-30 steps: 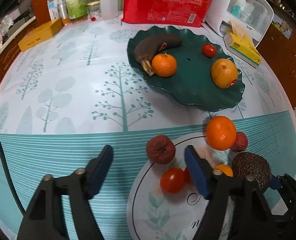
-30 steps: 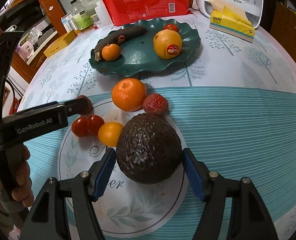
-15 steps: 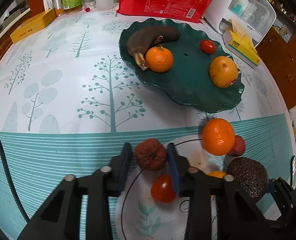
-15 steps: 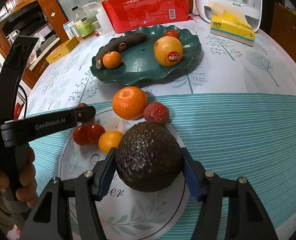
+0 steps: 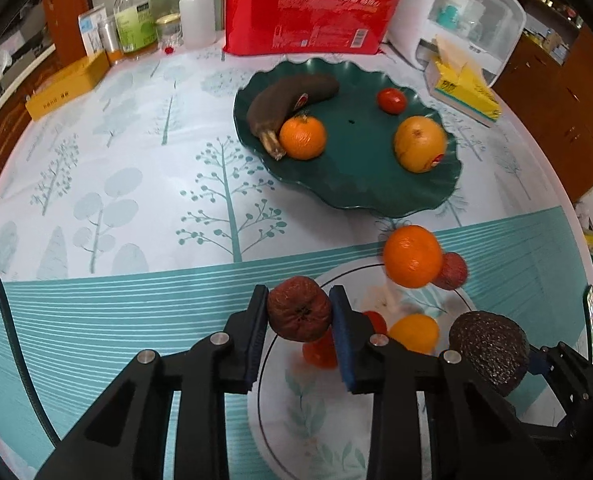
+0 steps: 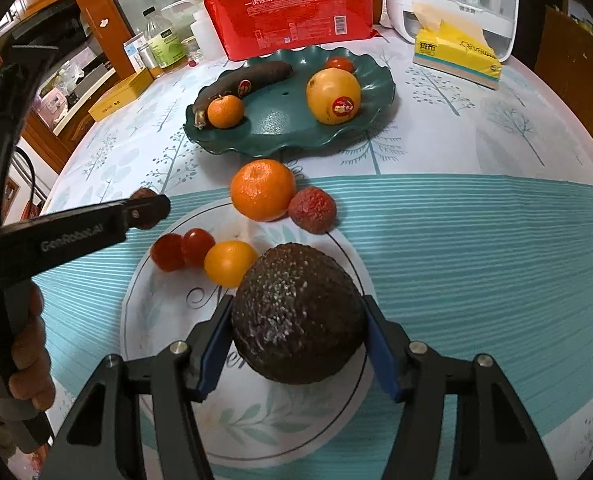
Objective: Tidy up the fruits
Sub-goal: 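Grasp the red lychee with the left tool while the right tool grasps the avocado, then carry the lychee with the left tool while the right tool carries the avocado toward the green plate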
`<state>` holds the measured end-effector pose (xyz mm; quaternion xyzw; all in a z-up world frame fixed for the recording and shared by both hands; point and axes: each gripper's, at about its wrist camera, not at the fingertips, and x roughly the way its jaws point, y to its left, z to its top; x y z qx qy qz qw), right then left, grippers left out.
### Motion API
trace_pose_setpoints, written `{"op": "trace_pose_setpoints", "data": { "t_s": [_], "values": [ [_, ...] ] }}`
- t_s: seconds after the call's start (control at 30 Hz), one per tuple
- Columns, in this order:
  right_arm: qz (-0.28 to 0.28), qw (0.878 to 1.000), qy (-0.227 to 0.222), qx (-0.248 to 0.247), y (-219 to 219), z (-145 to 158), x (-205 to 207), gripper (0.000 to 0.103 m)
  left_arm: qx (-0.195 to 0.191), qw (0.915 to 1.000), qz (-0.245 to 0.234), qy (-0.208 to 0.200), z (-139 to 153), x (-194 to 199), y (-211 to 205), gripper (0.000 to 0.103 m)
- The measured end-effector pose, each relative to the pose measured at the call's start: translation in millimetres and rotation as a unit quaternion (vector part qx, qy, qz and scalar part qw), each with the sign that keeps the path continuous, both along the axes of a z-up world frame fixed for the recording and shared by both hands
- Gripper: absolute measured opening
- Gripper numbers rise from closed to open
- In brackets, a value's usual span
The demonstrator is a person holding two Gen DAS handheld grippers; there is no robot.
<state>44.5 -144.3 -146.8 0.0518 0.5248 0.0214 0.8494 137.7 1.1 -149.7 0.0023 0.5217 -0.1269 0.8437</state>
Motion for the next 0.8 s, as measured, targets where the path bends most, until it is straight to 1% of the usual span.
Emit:
{"op": "trace_pose_setpoints", "data": {
  "t_s": [0.2, 0.33, 0.53, 0.7, 0.8],
  "values": [
    [0.005, 1.000, -0.010, -0.006, 12, 24, -11, 0.061, 0.000, 0.9997, -0.021, -0.014, 33, -17, 4, 0.029],
    [0.010, 1.000, -0.025, -0.003, 19, 50, -13, 0.061, -0.007, 0.9993, -0.033, -0.019, 57, -23, 7, 0.029],
    [0.018, 0.998, -0.057, -0.004, 21, 105, 0, 0.061, -0.013, 0.9970, -0.054, -0.054, 109, -20, 6, 0.029],
    [0.017, 0.996, -0.090, 0.003, 14, 161, 22, 0.061, -0.028, 0.9953, -0.058, -0.073, 149, -7, 3, 0.029],
    [0.017, 0.994, -0.112, -0.004, 11, 194, 41, 0.061, -0.025, 0.9934, -0.059, -0.095, 172, 3, 0, 0.029]
  ]
}}
